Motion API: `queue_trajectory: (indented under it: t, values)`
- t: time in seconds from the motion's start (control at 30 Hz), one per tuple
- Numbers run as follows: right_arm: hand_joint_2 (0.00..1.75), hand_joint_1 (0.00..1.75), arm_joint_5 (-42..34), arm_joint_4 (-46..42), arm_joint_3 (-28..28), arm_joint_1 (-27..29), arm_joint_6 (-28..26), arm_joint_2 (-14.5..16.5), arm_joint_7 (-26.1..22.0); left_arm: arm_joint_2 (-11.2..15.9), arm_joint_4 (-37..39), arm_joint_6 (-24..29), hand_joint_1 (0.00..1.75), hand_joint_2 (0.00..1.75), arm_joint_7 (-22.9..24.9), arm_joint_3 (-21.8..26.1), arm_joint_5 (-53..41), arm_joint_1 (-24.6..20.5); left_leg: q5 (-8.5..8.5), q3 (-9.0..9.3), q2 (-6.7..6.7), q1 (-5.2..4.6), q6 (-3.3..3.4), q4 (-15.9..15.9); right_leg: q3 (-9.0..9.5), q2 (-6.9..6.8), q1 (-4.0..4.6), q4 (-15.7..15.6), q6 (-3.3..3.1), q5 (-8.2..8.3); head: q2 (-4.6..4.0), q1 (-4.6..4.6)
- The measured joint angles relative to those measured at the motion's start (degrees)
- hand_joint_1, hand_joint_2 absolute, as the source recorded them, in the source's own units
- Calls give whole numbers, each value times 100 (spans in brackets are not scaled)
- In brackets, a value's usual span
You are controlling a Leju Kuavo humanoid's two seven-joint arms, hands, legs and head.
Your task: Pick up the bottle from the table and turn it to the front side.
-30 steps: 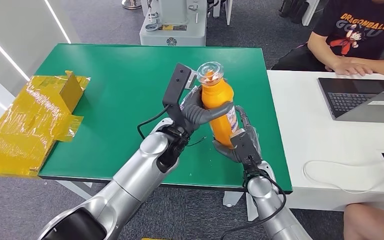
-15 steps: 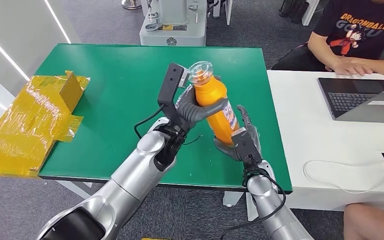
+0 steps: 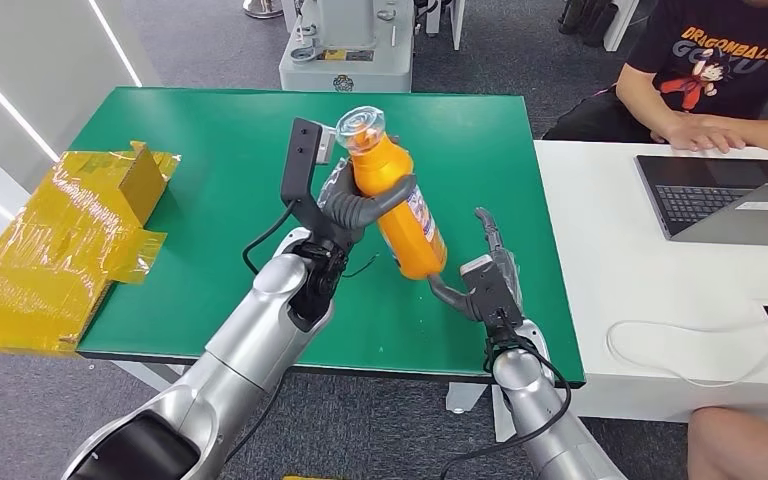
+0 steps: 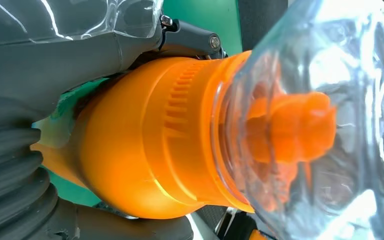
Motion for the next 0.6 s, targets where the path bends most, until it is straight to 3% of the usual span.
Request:
queue_trajectory:
  t: [0.6]
  values:
    - [175, 0, -94, 0, 0, 2, 2, -2, -26, 408, -73, 289, 175, 175, -200, 505, -229, -81, 0, 1, 1, 0, 0, 0, -1, 2, 0, 2, 0, 0, 0, 0]
